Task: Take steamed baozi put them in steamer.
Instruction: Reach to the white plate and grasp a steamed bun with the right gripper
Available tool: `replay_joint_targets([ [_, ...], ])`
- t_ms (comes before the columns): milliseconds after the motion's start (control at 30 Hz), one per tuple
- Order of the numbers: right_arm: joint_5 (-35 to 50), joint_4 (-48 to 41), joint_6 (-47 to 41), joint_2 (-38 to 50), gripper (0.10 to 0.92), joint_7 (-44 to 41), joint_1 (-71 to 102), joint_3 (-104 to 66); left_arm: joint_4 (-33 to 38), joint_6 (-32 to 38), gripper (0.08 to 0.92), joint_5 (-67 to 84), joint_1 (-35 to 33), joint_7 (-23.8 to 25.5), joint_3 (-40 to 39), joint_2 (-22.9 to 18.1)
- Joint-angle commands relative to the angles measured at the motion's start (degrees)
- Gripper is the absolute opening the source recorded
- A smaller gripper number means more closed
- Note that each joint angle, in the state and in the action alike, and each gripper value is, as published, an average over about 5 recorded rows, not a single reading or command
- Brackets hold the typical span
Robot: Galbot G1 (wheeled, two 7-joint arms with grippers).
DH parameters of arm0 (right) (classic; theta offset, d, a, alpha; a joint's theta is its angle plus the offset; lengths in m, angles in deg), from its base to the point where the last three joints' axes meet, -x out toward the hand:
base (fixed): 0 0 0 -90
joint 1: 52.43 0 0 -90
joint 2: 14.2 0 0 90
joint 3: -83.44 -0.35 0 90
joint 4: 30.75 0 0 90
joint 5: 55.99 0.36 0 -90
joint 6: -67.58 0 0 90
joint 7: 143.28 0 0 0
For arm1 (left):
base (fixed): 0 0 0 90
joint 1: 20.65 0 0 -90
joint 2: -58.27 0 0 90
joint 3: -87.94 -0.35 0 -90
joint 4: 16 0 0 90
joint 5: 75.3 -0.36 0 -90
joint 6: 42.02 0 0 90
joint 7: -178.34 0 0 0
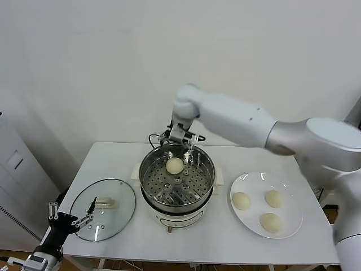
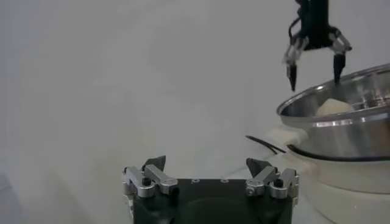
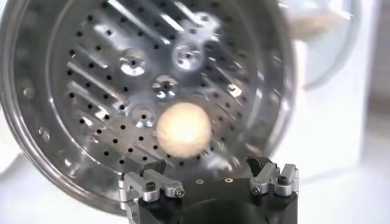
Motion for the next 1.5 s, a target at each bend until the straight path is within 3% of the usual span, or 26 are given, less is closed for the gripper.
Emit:
replay_joint_targets([
  [33, 30.42, -2.15, -22.55, 15.50, 0.823, -2.90, -13.78, 18.82, 1.50, -0.35, 0.823, 0.06, -0.33, -0.06, -0.47, -0.55],
  [333, 22.01, 14.78, -25.33, 33.25, 0.823, 3.38, -1.57, 16.45, 1.80, -0.59, 0.823, -0.52, 0.04, -0.22, -1.79, -0.99],
  [533, 15.56, 18.75, -23.57, 37.98, 0.823, 5.88, 7.30, 11.96, 1.97, -0.58, 0.823, -1.02, -0.47, -0.30, -1.89, -1.02],
  [1000, 11.25, 15.65, -19.73, 36.04, 0.823, 11.31, 22.65, 1.61, 2.42, -0.68, 0.823, -2.16, -1.48, -0.37, -2.36, -1.03],
  [1500, 8.44, 11.33, -19.36, 30.87, 0.823, 16.97, 28.28, -3.07, 2.15, -0.35, 0.823, -2.19, -2.04, -0.32, -1.88, -0.81],
])
